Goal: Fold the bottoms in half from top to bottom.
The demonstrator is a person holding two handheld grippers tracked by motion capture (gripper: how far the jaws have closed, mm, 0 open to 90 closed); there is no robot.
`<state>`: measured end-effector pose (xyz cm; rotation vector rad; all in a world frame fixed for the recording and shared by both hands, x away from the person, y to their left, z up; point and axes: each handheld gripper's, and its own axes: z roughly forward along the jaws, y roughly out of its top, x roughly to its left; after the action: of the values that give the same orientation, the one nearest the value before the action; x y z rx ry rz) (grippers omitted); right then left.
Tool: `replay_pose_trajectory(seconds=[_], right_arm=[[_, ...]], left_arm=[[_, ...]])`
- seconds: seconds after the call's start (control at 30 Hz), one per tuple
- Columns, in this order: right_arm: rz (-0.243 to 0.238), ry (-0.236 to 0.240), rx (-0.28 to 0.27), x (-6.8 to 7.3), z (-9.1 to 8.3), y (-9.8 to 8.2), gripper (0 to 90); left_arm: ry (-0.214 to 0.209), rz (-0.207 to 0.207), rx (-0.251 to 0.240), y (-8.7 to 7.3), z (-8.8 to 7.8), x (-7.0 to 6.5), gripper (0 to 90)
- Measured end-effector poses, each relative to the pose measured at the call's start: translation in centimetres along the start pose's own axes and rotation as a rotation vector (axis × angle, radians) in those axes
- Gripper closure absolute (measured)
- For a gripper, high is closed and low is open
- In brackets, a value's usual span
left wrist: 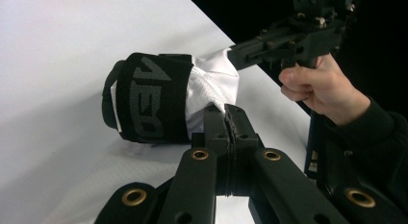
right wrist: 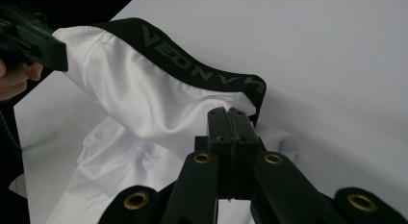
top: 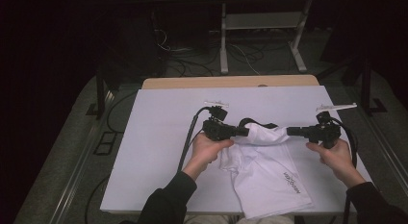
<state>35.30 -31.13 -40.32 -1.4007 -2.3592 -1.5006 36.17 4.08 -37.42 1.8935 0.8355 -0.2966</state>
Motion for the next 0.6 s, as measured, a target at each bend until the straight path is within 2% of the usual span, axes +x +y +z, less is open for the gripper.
replay_pose_trajectory(seconds=[0.3,0.6], right_arm=[[-0.007,0.016,0.027,0.6,-0.3,-0.9,88.9],[-0.021,0.031,0.060,1.4,-0.3,-1.9,88.9]], left_arm=[[-0.040,-0.004,0.009,-1.4,-0.3,-0.4,88.4],[-0.091,-0.014,0.015,-3.7,-0.4,-1.1,88.4]])
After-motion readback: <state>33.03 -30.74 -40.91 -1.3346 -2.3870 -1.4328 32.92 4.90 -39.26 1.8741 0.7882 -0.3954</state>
